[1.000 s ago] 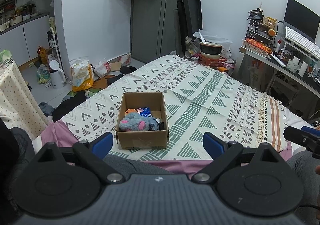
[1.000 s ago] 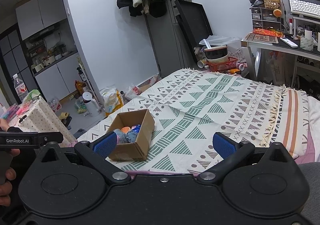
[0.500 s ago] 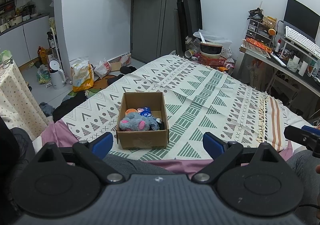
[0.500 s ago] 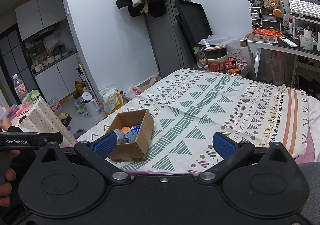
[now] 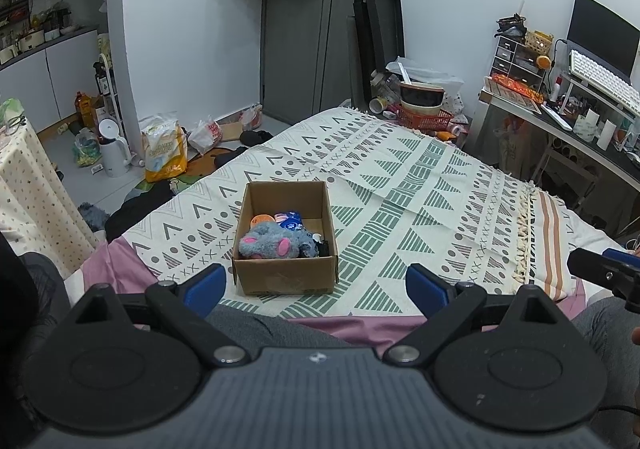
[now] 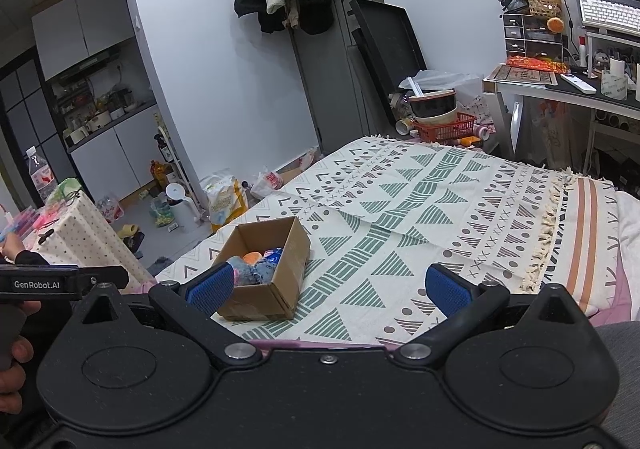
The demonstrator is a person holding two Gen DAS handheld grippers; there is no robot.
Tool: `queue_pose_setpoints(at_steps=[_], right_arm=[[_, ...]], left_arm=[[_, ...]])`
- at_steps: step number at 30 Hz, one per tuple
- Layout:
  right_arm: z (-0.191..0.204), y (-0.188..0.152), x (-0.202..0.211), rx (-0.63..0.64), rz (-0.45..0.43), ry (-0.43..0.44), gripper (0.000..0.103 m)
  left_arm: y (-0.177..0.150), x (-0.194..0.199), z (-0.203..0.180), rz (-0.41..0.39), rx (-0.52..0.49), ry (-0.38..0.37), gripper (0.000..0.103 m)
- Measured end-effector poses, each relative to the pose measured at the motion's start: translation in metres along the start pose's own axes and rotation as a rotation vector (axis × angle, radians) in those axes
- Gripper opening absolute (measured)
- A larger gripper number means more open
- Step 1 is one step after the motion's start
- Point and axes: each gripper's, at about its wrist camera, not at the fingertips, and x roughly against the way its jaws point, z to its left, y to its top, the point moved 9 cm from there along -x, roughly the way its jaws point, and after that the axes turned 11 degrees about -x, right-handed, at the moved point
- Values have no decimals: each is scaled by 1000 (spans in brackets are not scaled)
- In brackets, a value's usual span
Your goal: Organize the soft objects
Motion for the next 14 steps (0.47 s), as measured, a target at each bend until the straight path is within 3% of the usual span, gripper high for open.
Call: queue_pose_setpoints(at_steps=[14], right_arm=[[-4, -9, -14, -16, 7, -16, 103]], left_arm=[[-7, -11, 0, -4, 11, -26, 96]])
